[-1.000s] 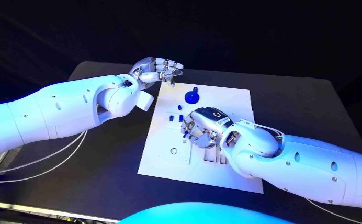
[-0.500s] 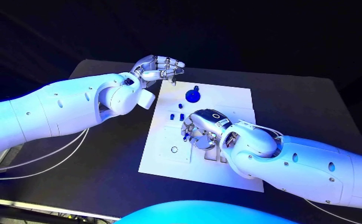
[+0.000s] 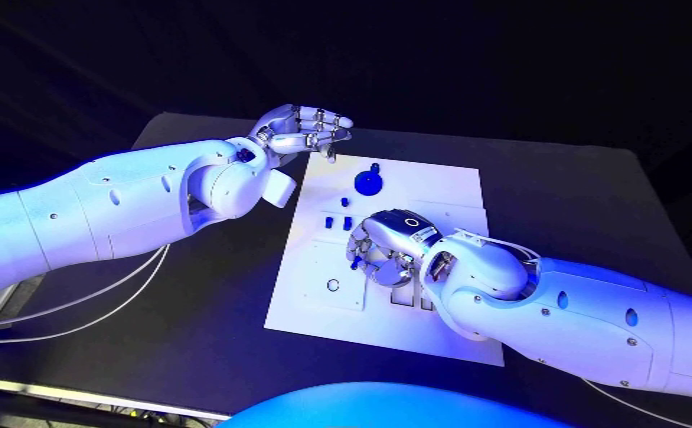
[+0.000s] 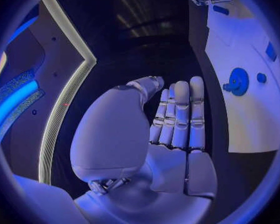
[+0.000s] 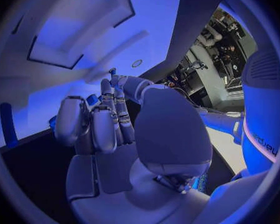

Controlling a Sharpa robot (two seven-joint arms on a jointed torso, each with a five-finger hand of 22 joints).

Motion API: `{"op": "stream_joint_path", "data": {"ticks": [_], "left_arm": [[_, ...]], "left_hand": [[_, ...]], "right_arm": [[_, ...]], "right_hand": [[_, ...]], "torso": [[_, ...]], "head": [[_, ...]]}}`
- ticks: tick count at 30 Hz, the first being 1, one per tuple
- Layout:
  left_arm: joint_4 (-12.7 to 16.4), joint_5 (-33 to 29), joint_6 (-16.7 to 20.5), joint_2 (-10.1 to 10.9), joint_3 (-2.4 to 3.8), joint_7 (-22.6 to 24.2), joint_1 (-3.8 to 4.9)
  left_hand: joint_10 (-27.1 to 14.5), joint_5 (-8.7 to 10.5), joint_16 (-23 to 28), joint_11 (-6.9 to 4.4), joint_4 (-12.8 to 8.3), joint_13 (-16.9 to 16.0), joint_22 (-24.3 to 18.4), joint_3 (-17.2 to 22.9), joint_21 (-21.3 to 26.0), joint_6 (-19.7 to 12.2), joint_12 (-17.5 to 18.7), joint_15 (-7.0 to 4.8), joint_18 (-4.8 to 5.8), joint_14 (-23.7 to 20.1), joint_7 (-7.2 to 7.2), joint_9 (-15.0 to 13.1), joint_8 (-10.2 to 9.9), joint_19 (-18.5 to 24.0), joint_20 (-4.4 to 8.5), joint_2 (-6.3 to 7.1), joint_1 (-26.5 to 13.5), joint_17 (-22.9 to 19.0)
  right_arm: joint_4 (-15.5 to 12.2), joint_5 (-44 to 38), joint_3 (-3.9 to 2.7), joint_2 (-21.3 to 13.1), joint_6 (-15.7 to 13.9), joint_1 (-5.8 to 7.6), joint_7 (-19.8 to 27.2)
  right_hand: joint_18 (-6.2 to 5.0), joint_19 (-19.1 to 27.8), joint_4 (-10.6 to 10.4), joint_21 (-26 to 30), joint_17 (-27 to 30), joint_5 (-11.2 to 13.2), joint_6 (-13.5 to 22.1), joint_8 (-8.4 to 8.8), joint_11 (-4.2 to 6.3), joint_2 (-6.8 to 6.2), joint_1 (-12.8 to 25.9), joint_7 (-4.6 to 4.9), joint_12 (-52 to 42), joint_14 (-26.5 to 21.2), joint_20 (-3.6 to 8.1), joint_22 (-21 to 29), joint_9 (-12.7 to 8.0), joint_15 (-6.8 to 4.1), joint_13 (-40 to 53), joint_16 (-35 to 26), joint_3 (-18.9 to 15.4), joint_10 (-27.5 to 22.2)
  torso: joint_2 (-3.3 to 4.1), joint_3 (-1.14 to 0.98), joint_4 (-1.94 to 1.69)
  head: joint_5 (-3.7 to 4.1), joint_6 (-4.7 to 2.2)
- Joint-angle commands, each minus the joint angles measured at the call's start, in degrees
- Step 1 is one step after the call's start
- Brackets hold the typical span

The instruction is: Assemble the parts on the task board

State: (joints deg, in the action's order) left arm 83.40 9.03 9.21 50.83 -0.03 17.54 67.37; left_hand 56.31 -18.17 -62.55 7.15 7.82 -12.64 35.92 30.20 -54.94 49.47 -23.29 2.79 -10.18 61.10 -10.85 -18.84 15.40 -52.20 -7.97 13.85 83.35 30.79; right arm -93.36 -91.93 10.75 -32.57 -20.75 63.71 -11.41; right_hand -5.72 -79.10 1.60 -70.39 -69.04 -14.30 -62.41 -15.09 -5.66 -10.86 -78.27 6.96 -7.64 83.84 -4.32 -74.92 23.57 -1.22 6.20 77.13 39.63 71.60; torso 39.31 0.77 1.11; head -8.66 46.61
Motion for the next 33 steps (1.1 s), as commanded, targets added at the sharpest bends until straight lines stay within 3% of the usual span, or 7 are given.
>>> {"op": "stream_joint_path", "data": {"ticks": [1,24,33], "left_arm": [[0.0,-0.4,-0.5,-0.1,0.06,0.5,0.01],[-0.1,-0.4,-0.7,-0.1,0.06,0.2,0.01],[-0.1,-0.4,-0.7,-0.1,0.06,0.1,0.02]], "left_hand": [[-0.5,0.0,0.4,-0.09,0.0,0.1,-0.1,-0.3,0.4,-0.2,0.1,-0.11,-0.36,-0.5,-0.1,0.1,-0.2,0.3,-0.04,-0.53,-0.1,-0.1],[-0.5,0.0,0.4,-0.09,0.0,0.1,-0.1,-0.3,0.4,-0.2,0.1,-0.11,-0.36,-0.5,-0.1,0.1,-0.2,0.3,-0.04,-0.53,-0.1,-0.1],[-0.5,0.0,0.4,-0.09,0.0,0.1,-0.1,-0.3,0.4,-0.2,0.1,-0.11,-0.36,-0.5,-0.1,0.1,-0.2,0.3,-0.04,-0.53,-0.1,-0.1]], "right_arm": [[0.1,-1.3,0.05,0.1,1.4,-0.08,0.0],[-0.2,-2.4,0.24,0.5,3.1,-0.13,-0.6],[-0.1,-1.8,0.4,0.7,4.0,-0.17,-0.3]], "right_hand": [[0.85,0.1,-0.1,0.3,0.0,-0.1,-0.2,-0.2,2.73,0.51,0.1,0.15,-0.2,2.7,-0.01,-0.9,0.0,-0.37,0.6,0.1,0.4,3.0],[0.79,0.3,0.0,0.5,0.1,0.0,-0.1,-0.2,2.68,0.42,0.3,0.2,-0.1,2.6,-0.03,-0.7,0.1,-0.33,0.6,0.1,0.4,3.0],[0.72,0.7,-0.3,1.0,0.3,0.3,0.7,-0.45,2.51,-0.37,2.5,0.35,0.7,2.5,-0.35,-0.7,0.8,-0.07,1.0,0.4,-2.0,2.3]], "torso": [[0.01,0.02,0.02],[0.02,0.03,-0.02],[-0.06,0.07,0.04]], "head": [[-0.04,0.03],[0.12,0.02],[0.16,0.19]]}}
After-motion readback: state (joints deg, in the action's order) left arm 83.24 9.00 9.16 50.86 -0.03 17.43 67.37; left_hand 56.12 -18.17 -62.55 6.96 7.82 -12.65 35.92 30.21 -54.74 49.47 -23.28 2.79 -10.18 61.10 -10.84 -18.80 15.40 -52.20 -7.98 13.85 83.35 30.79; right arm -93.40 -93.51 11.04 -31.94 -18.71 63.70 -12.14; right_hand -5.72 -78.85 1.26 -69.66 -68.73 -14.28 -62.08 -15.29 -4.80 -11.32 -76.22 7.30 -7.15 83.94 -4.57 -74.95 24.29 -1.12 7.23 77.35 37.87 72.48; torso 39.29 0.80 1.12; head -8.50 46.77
